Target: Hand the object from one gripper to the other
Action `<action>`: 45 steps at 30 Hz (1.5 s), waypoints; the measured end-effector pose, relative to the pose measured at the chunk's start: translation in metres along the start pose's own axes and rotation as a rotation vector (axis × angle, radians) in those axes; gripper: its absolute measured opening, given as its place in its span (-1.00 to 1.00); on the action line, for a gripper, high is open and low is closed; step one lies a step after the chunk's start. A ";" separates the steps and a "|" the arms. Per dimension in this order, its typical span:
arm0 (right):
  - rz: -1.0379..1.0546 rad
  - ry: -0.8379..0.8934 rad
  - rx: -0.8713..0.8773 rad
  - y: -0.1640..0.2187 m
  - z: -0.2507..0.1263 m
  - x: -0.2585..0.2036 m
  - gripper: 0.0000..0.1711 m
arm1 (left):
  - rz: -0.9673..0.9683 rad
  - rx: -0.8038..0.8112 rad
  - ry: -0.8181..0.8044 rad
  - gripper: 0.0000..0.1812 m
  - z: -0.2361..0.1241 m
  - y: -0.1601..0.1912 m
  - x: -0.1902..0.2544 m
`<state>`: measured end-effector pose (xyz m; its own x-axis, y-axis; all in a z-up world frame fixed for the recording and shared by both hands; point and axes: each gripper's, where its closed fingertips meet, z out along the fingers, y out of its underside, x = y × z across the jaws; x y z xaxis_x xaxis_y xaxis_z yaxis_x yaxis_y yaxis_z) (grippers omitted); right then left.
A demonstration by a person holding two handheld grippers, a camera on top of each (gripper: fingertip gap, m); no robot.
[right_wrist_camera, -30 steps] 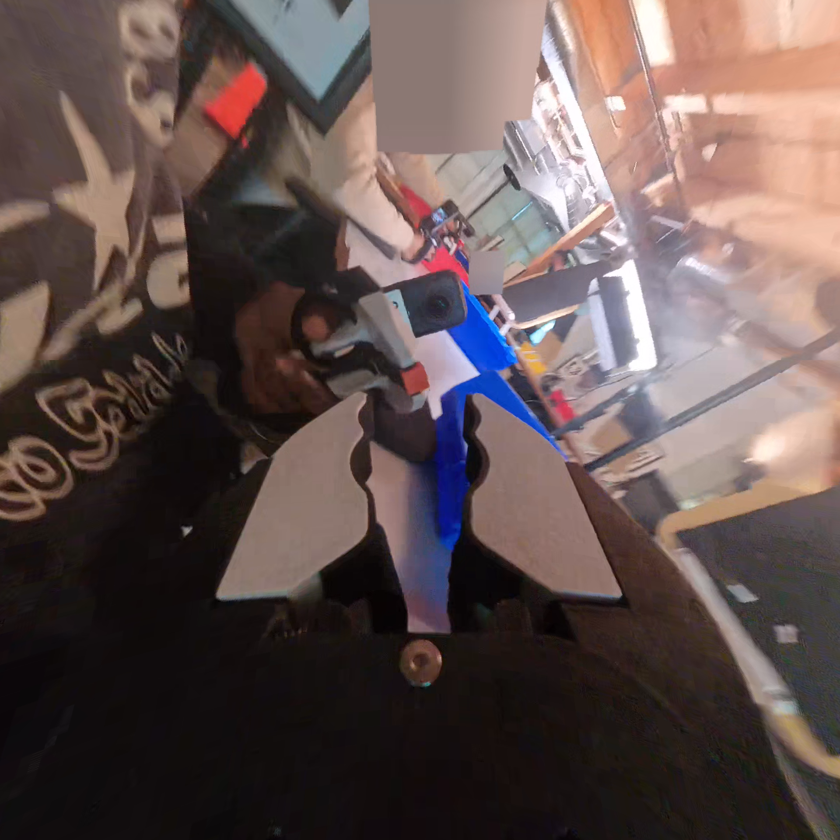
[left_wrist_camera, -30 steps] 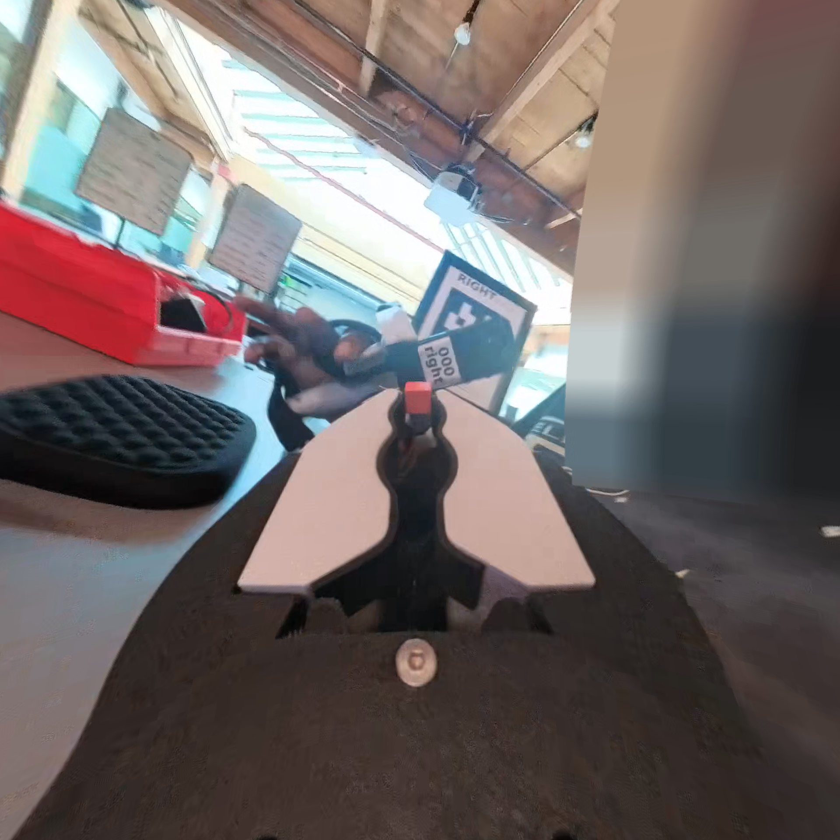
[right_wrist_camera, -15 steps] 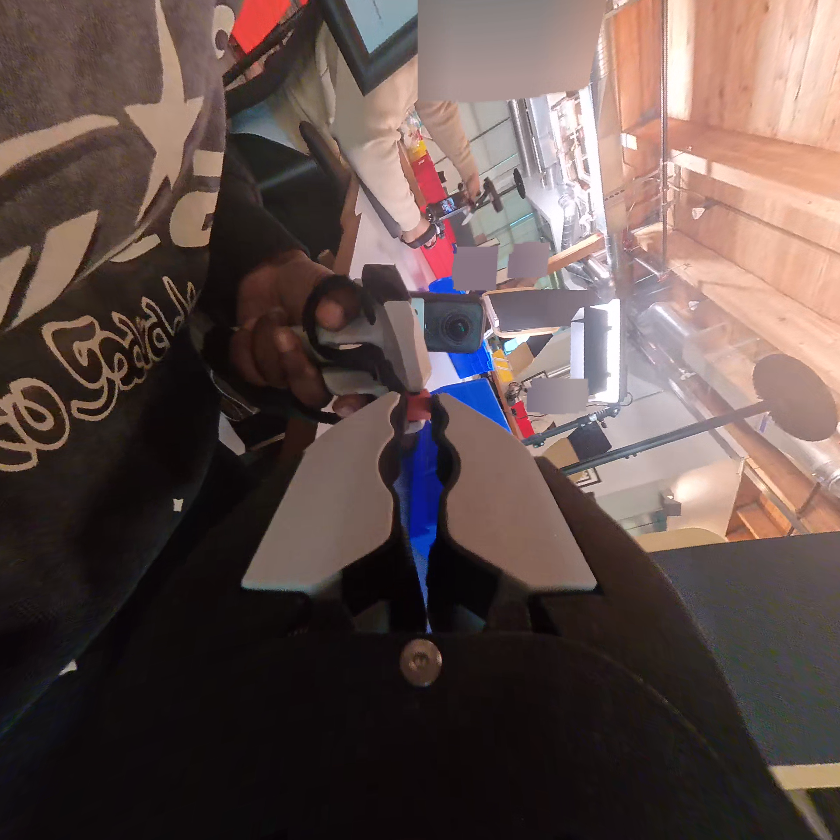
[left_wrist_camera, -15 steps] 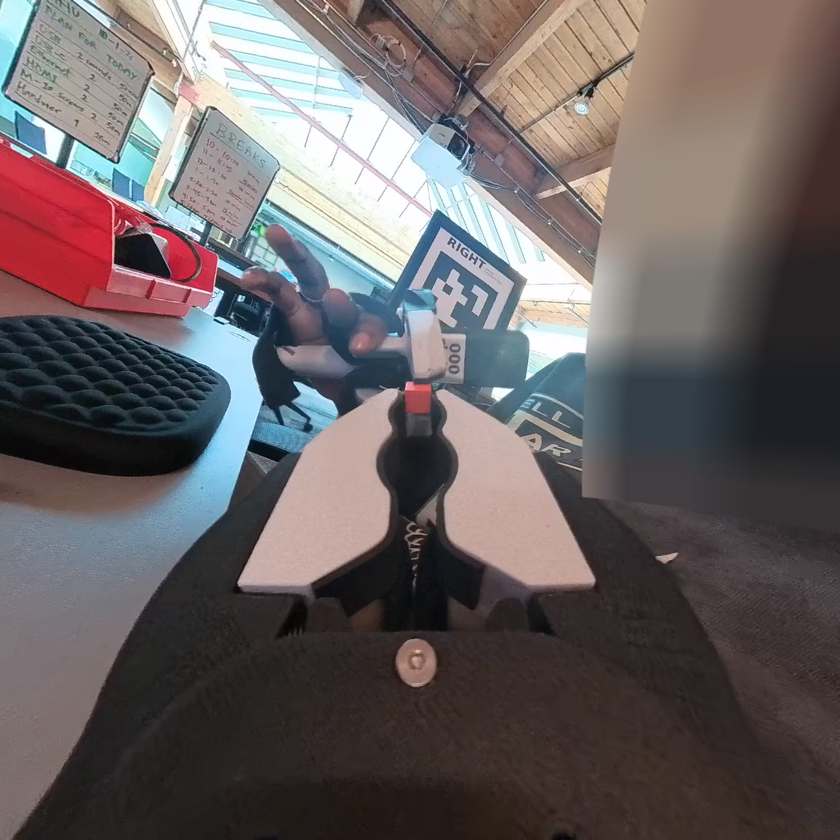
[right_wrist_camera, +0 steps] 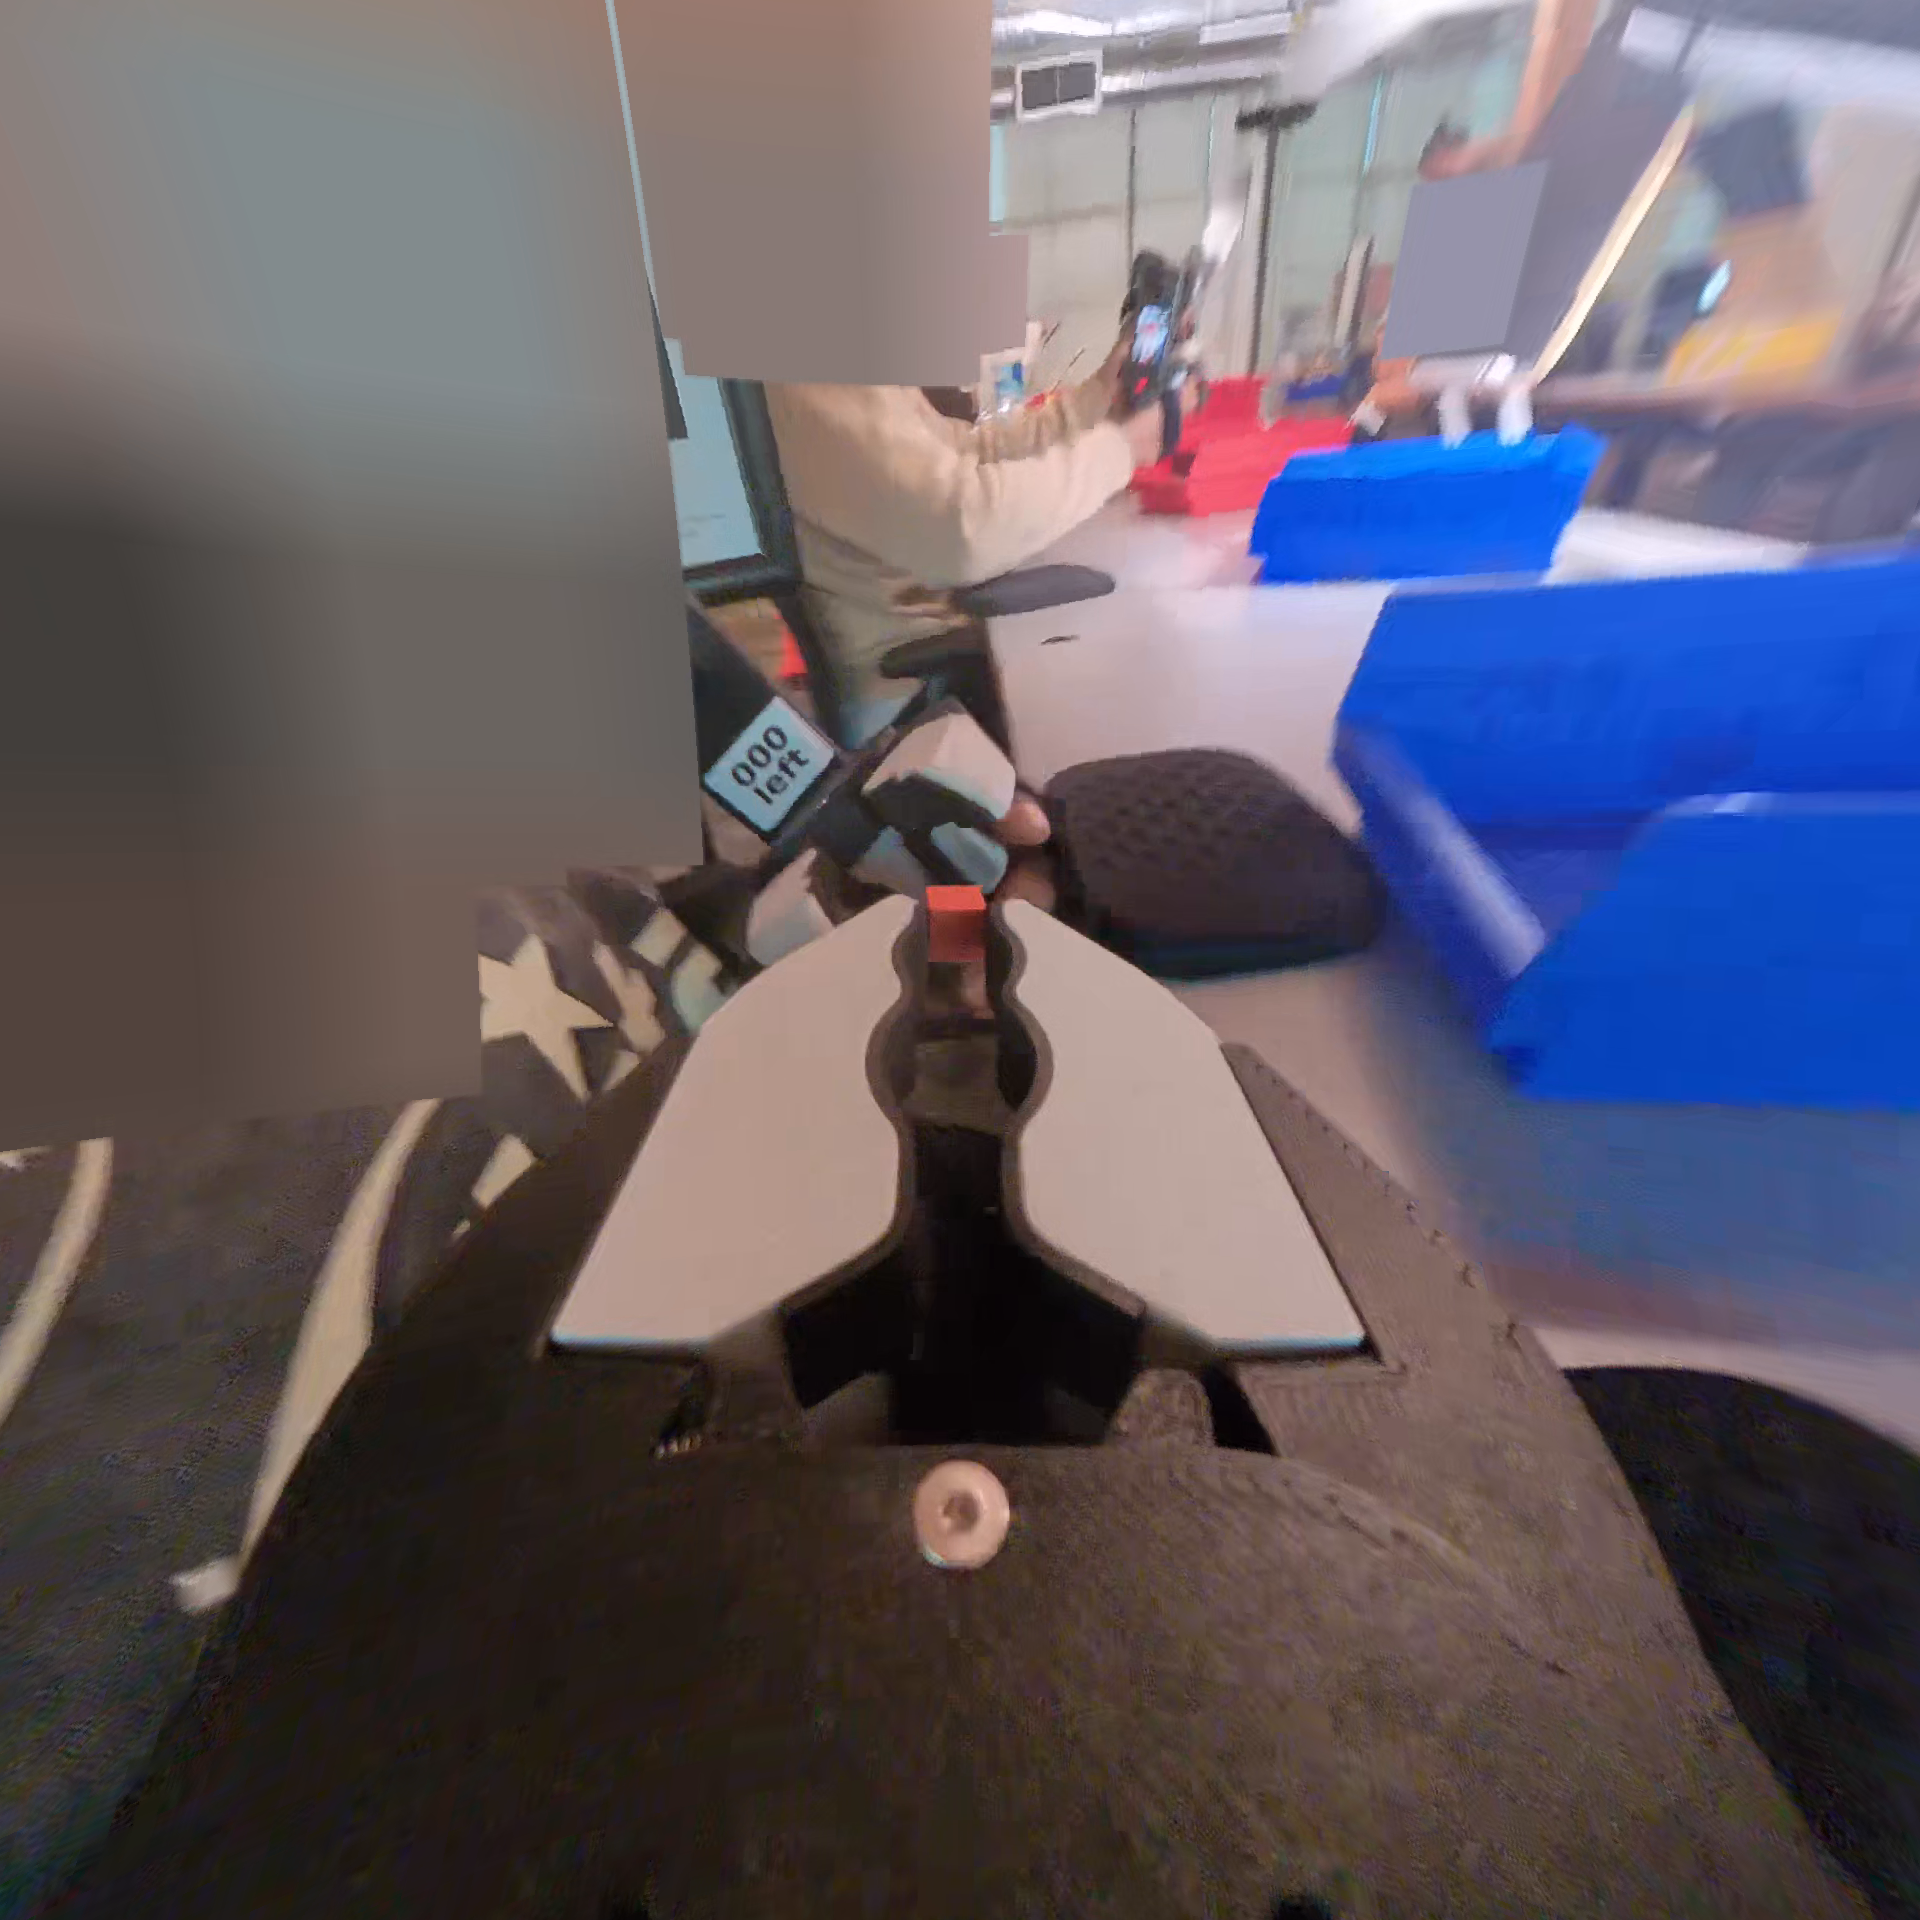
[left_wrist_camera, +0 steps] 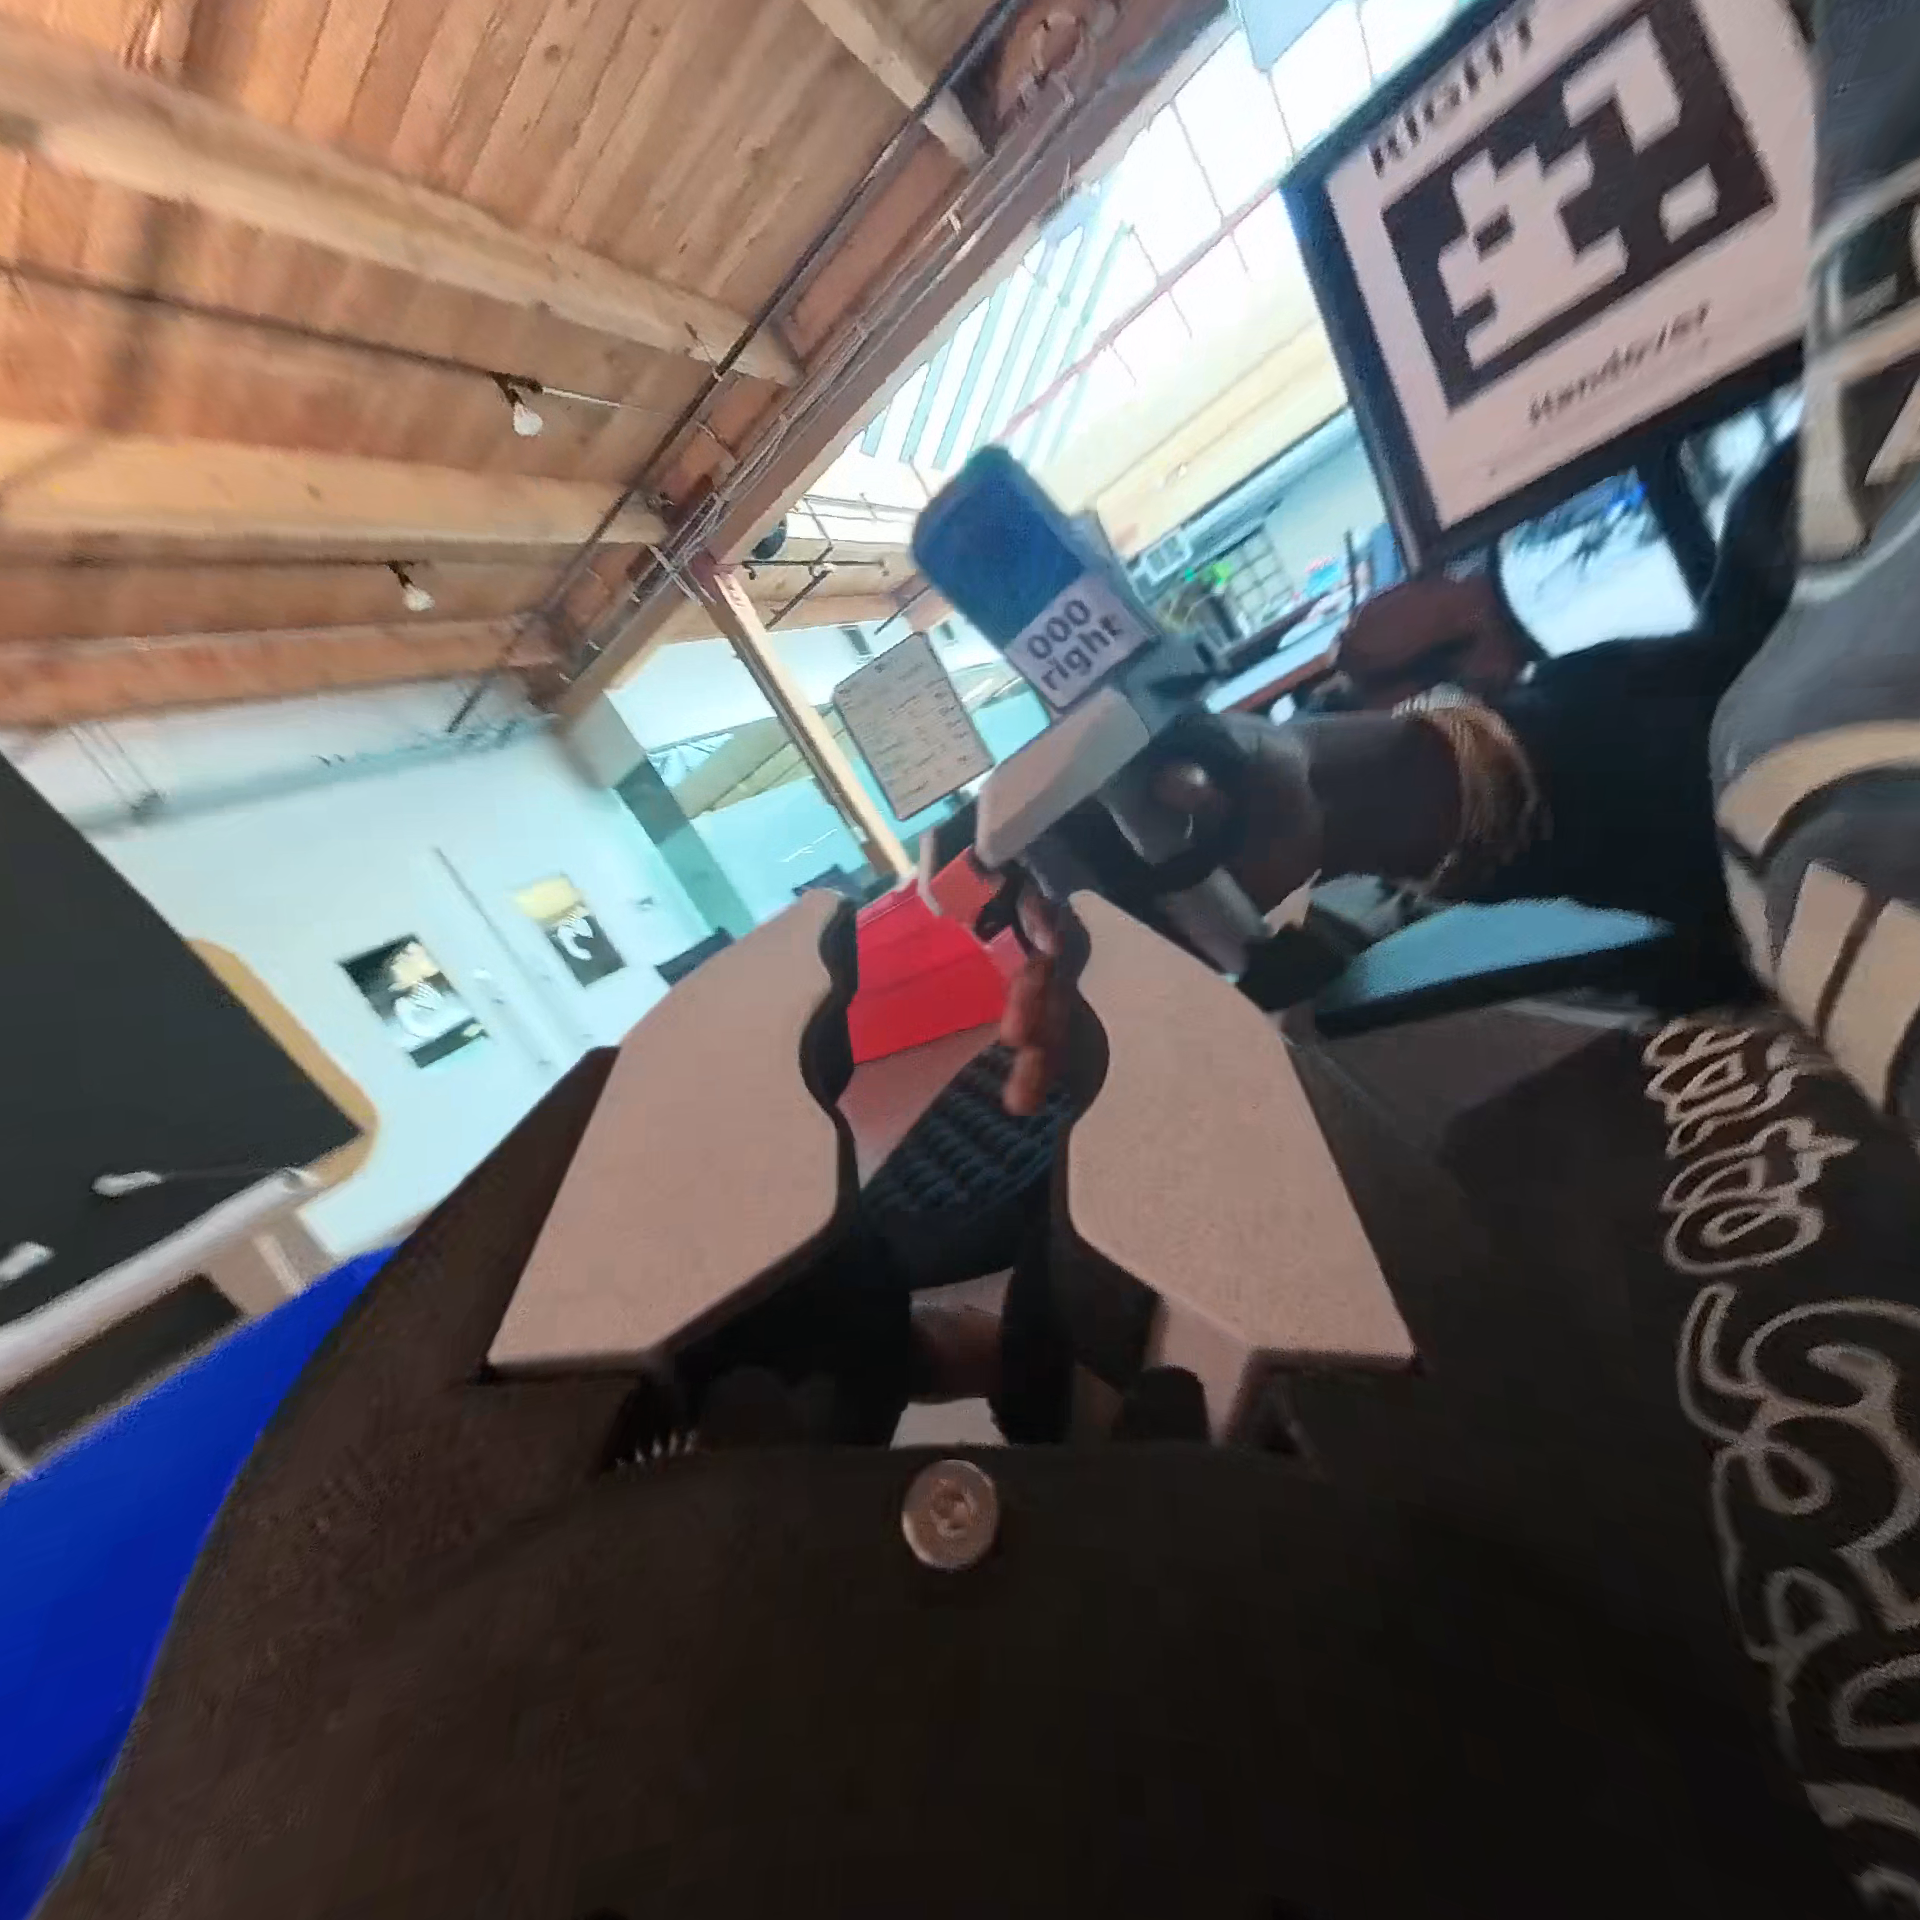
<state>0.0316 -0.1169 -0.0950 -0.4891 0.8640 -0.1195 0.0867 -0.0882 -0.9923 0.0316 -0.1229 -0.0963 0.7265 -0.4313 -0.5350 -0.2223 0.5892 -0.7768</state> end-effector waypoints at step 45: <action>-1.054 0.181 0.036 -0.001 -0.004 -0.014 -0.61 | -0.987 -0.068 0.307 -0.89 0.000 0.010 0.015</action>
<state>0.0418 -0.1270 -0.0923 -0.1663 0.5735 0.8021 -0.3316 0.7336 -0.5933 0.0405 -0.1233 -0.1123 0.4102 -0.8628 0.2956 0.3390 -0.1566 -0.9277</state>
